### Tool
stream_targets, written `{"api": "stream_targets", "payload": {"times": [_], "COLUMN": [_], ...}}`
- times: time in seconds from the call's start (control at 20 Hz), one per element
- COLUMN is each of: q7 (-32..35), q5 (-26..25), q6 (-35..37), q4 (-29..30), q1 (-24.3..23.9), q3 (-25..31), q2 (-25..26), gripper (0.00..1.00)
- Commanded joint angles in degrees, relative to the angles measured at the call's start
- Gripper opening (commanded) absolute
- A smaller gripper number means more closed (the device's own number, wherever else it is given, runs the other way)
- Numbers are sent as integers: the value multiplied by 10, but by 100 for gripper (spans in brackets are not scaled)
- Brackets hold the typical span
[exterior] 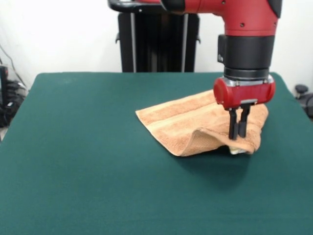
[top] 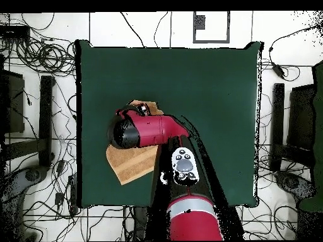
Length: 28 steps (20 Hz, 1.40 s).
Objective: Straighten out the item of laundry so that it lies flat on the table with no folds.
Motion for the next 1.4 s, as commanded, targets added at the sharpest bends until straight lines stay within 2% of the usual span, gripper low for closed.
{"api": "stream_targets", "payload": {"times": [0.05,0.3,0.4,0.45,0.55,0.6,1.0,1.3,1.4], "q7": [49,52,68,75,63,42,68,36,38], "q5": [-39,-54,-46,-42,-64,-69,-42,-39,-39], "q6": [-86,-118,-130,-135,-157,-123,-105,-9,-3], "q4": [-22,-28,-24,-22,-36,-44,-33,-32,-27], "q1": [0,-12,-17,-19,-10,-6,-13,-5,-4], "q3": [59,77,82,84,73,71,80,62,57], "q2": [39,55,56,57,55,53,41,29,29], "gripper": [0,0,0,100,100,100,100,100,100]}}
